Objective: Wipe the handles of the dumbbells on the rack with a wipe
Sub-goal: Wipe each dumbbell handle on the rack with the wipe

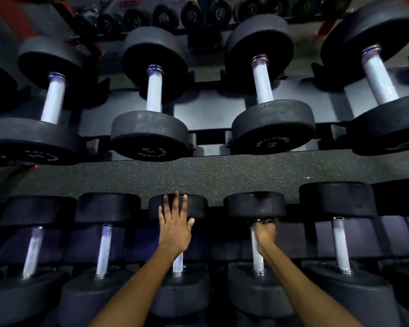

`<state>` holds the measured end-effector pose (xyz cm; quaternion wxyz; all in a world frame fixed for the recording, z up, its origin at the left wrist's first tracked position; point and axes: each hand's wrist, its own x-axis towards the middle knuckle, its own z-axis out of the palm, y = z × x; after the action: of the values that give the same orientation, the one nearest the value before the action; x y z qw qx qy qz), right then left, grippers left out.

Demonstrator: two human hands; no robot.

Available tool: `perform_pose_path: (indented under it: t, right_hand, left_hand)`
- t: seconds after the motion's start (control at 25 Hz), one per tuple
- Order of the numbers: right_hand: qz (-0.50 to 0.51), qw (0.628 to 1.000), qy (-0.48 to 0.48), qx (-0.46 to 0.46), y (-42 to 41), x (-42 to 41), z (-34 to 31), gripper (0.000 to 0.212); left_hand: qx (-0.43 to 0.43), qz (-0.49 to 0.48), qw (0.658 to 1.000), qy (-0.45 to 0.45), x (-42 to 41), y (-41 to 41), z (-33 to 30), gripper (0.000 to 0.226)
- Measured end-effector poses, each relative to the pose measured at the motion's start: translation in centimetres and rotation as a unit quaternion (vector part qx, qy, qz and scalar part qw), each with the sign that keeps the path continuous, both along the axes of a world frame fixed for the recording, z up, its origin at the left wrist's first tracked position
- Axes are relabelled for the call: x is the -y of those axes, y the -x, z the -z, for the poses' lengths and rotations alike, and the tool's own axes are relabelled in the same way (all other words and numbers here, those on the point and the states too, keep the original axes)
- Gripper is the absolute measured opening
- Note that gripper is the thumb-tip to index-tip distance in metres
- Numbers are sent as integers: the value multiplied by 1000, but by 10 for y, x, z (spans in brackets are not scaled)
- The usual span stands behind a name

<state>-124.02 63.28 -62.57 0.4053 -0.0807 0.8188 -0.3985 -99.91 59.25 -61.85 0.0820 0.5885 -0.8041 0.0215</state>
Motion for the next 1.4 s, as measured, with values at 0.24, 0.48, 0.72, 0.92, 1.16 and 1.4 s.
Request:
perform_pose_path:
  t: [0.24, 0.48, 0.72, 0.92, 1.16, 1.4]
  right_hand:
    - [-415, 824, 160, -352, -3, -51, -26, 18]
    - [-800, 173, 105, -565, 56, 2, -1, 38]
    - [-783, 149, -29, -604, 62, 11, 11, 27]
    - [-765, -42, -181, -617, 21, 20, 28, 21]
    - [-690, 307, 218, -618, 86, -17, -7, 42]
    - [-139, 987, 47, -66, 71, -34, -18, 18]
  left_hand:
    - [1, 4, 1000, -10, -1, 1, -2, 68]
    - [-29, 9, 999, -27, 0, 0, 2, 70]
    - [-49, 6, 998, -48, -1, 2, -1, 82]
    - [-42, 10, 997, -59, -1, 0, -4, 90]
    - [-35, 4, 995, -98, -2, 2, -7, 83]
    - [-18, -2, 995, -97, -2, 3, -16, 70]
